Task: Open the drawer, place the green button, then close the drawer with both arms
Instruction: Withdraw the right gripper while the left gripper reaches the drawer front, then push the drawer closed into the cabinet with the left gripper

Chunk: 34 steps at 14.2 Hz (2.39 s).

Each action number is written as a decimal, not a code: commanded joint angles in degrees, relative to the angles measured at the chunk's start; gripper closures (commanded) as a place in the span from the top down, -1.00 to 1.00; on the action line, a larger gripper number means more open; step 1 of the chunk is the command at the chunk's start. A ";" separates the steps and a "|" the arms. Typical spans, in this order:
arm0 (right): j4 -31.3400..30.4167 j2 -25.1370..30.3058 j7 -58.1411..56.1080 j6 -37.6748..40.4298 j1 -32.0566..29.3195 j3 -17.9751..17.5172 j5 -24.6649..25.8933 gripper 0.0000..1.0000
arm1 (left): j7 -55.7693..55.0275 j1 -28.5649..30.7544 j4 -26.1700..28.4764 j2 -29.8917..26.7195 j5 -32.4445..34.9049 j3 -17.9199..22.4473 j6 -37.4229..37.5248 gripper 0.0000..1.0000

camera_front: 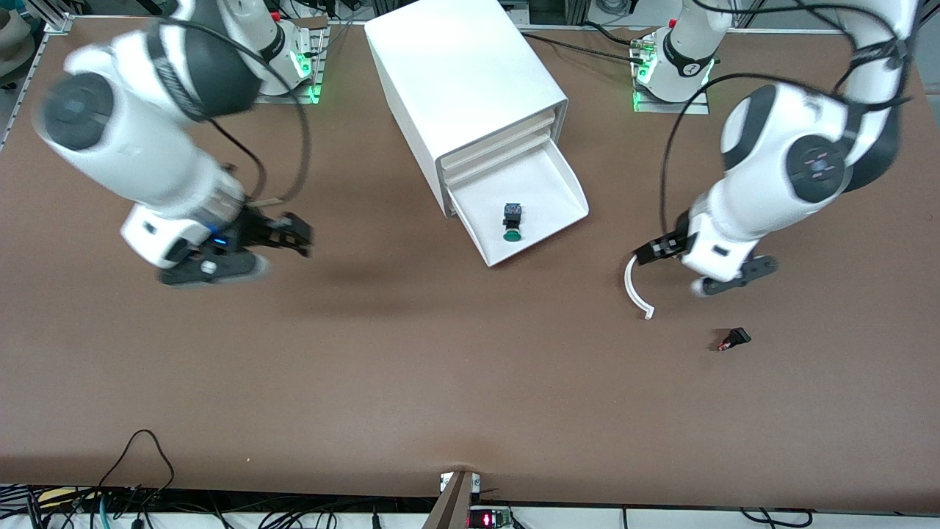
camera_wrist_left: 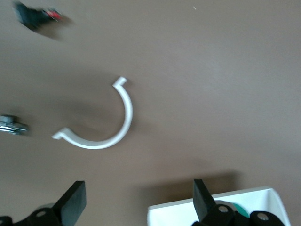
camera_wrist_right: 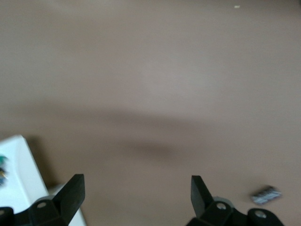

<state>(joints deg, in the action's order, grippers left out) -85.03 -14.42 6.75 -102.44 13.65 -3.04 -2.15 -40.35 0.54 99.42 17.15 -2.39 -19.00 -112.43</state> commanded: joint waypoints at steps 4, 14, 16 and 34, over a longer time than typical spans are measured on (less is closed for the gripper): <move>-12.50 12.99 -18.87 3.13 -4.75 6.30 -1.02 1.00 | -17.28 -8.17 5.51 7.80 9.76 -0.86 -15.94 1.00; -17.02 17.06 -19.32 2.60 -4.95 7.00 1.35 1.00 | -32.77 -16.70 8.16 15.46 12.77 -1.12 -24.07 1.00; -14.74 15.13 -19.50 2.95 -4.95 7.00 1.88 1.00 | -33.39 -17.32 8.33 15.37 12.16 -2.34 -23.80 1.00; -12.09 13.72 -19.76 4.01 -4.77 6.82 2.24 1.00 | -32.95 -17.41 8.86 19.42 3.27 -15.80 -23.80 1.00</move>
<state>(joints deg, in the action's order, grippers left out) -98.57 -0.27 -12.26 -99.36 8.68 3.80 -0.49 -73.04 -16.73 108.25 36.32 2.44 -33.82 -136.23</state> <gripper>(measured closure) 0.000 0.000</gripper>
